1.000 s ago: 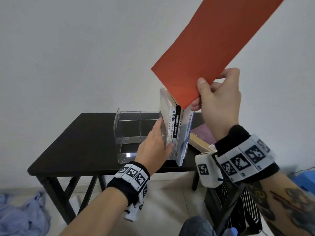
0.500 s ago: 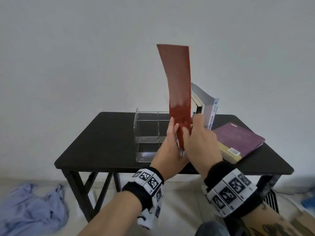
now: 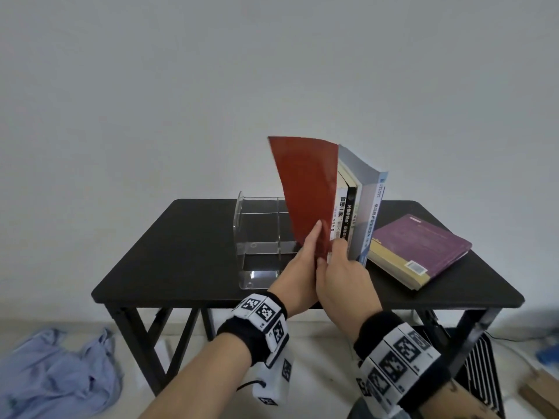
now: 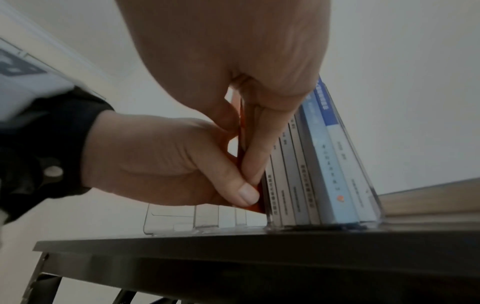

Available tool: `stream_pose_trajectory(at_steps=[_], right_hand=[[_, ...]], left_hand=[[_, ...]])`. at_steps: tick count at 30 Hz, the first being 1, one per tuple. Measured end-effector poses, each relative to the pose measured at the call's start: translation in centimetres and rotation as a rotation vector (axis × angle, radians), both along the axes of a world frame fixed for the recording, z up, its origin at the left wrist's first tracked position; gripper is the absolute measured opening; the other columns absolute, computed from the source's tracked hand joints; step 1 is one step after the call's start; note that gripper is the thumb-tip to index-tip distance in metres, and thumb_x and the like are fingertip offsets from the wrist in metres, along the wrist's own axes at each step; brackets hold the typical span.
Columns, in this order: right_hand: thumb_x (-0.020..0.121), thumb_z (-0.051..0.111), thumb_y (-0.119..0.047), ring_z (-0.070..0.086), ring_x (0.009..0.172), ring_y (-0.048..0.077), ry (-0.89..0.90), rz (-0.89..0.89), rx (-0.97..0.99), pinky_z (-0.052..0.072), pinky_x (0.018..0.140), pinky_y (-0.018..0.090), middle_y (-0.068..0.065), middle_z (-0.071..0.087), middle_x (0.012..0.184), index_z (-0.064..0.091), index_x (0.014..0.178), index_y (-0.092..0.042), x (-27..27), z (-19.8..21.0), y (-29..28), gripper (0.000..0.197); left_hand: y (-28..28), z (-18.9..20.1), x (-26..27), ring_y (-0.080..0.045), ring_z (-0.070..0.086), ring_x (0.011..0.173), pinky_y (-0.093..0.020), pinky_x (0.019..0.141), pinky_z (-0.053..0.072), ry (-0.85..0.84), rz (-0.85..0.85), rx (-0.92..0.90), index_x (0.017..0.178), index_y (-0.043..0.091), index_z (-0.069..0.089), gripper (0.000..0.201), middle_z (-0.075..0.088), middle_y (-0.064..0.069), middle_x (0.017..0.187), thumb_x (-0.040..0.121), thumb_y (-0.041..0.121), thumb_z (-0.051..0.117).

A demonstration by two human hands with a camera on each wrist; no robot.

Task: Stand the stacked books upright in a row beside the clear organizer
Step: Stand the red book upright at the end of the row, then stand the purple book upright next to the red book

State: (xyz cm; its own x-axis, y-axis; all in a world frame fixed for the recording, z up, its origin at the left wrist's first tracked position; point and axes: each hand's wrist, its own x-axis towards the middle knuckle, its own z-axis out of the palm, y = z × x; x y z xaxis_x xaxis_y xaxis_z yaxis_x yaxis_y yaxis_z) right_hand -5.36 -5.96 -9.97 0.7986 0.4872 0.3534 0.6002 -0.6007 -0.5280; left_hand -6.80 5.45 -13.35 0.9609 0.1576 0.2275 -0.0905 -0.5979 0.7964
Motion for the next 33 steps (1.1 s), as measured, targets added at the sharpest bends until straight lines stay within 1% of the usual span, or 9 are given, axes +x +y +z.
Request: stream_pose_trajectory(at_steps=[5, 10, 16, 18, 21, 24, 27, 29, 33], right_hand=[[0.099, 0.042, -0.026, 0.066, 0.081, 0.033, 0.028, 0.005, -0.083, 0.053, 0.065, 0.037, 0.011, 0.068, 0.091, 0.037, 0.111, -0.016, 0.3, -0.4, -0.2, 0.016], [0.093, 0.047, -0.029, 0.063, 0.072, 0.023, -0.077, -0.014, -0.108, 0.046, 0.059, 0.03, 0.002, 0.068, 0.086, 0.049, 0.106, -0.021, 0.5, -0.1, -1.8, 0.015], [0.087, 0.059, -0.024, 0.053, 0.056, 0.011, -0.116, -0.223, 0.155, 0.04, 0.059, 0.028, -0.01, 0.059, 0.064, 0.055, 0.085, -0.024, 2.9, 0.8, -6.0, 0.004], [0.089, 0.056, -0.029, 0.057, 0.069, 0.013, 0.017, -0.381, 0.159, 0.042, 0.069, 0.03, -0.008, 0.063, 0.081, 0.054, 0.099, -0.023, 6.0, 0.6, -7.6, 0.012], [0.091, 0.053, -0.037, 0.058, 0.103, 0.035, 0.241, -0.551, 0.093, 0.045, 0.088, 0.043, 0.014, 0.053, 0.126, 0.044, 0.126, -0.009, 10.7, -0.7, -9.7, 0.046], [0.093, 0.052, -0.049, 0.051, 0.116, 0.042, 0.415, -0.602, 0.012, 0.042, 0.093, 0.046, 0.028, 0.041, 0.136, 0.029, 0.135, 0.008, 14.2, -2.2, -11.1, 0.074], [0.089, 0.055, -0.053, 0.058, 0.106, 0.039, 0.468, -0.59, -0.051, 0.045, 0.085, 0.04, 0.025, 0.055, 0.123, 0.045, 0.126, 0.011, 16.7, -3.3, -12.2, 0.075], [0.086, 0.064, -0.049, 0.062, 0.089, 0.034, 0.459, -0.558, -0.037, 0.049, 0.078, 0.038, 0.019, 0.065, 0.099, 0.064, 0.101, 0.006, 17.9, -3.6, -12.8, 0.057], [0.078, 0.078, -0.033, 0.059, 0.066, 0.03, 0.596, -0.55, 0.184, 0.047, 0.057, 0.034, 0.015, 0.064, 0.072, 0.065, 0.072, -0.003, 18.7, -3.5, -13.7, 0.034]], left_hand=[[0.6, -0.6, 0.4, -0.009, 0.054, 0.121, -0.038, 0.106, 0.044, 0.022, 0.009, -0.041, 0.151, 0.042, -0.002, 0.095, 0.044, 0.009, 0.137, 0.089, 0.011, 0.064], [0.4, -0.9, 1.0, -0.01, 0.041, 0.136, -0.033, 0.112, 0.037, 0.032, -0.006, -0.089, 0.15, 0.037, -0.012, 0.113, 0.033, -0.002, 0.153, 0.082, 0.012, 0.075], [1.0, -1.3, 2.1, -0.014, 0.042, 0.127, -0.02, 0.095, 0.043, 0.063, 0.039, -0.163, 0.149, 0.043, -0.016, 0.14, 0.027, -0.001, 0.141, 0.061, 0.005, 0.086], [0.9, -0.4, 1.8, -0.012, 0.041, 0.127, -0.023, 0.1, 0.04, 0.049, 0.035, -0.152, 0.151, 0.04, -0.007, 0.131, 0.022, 0.0, 0.145, 0.064, 0.011, 0.086], [0.6, 0.6, 1.8, -0.006, 0.046, 0.124, -0.017, 0.097, 0.042, -0.014, 0.015, -0.209, 0.146, 0.032, 0.009, 0.114, 0.035, 0.004, 0.14, 0.065, 0.012, 0.086], [0.2, 0.8, 1.9, 0.001, 0.047, 0.122, -0.018, 0.095, 0.047, -0.049, 0.007, -0.268, 0.143, 0.028, 0.01, 0.107, 0.041, 0.008, 0.135, 0.069, 0.002, 0.083], [0.4, 0.8, 2.1, 0.018, 0.044, 0.113, -0.015, 0.091, 0.047, -0.083, 0.01, -0.327, 0.149, 0.029, 0.002, 0.115, 0.037, 0.016, 0.13, 0.071, -0.002, 0.082], [0.6, 0.8, 2.3, 0.021, 0.044, 0.11, -0.01, 0.086, 0.047, -0.059, -0.025, -0.325, 0.152, 0.031, -0.002, 0.119, 0.037, 0.015, 0.133, 0.072, 0.0, 0.081], [0.3, 1.2, 2.3, -0.001, 0.044, 0.128, -0.043, 0.107, 0.044, -0.01, -0.03, -0.305, 0.152, 0.043, 0.0, 0.126, 0.035, 0.008, 0.145, 0.06, 0.022, 0.083]])
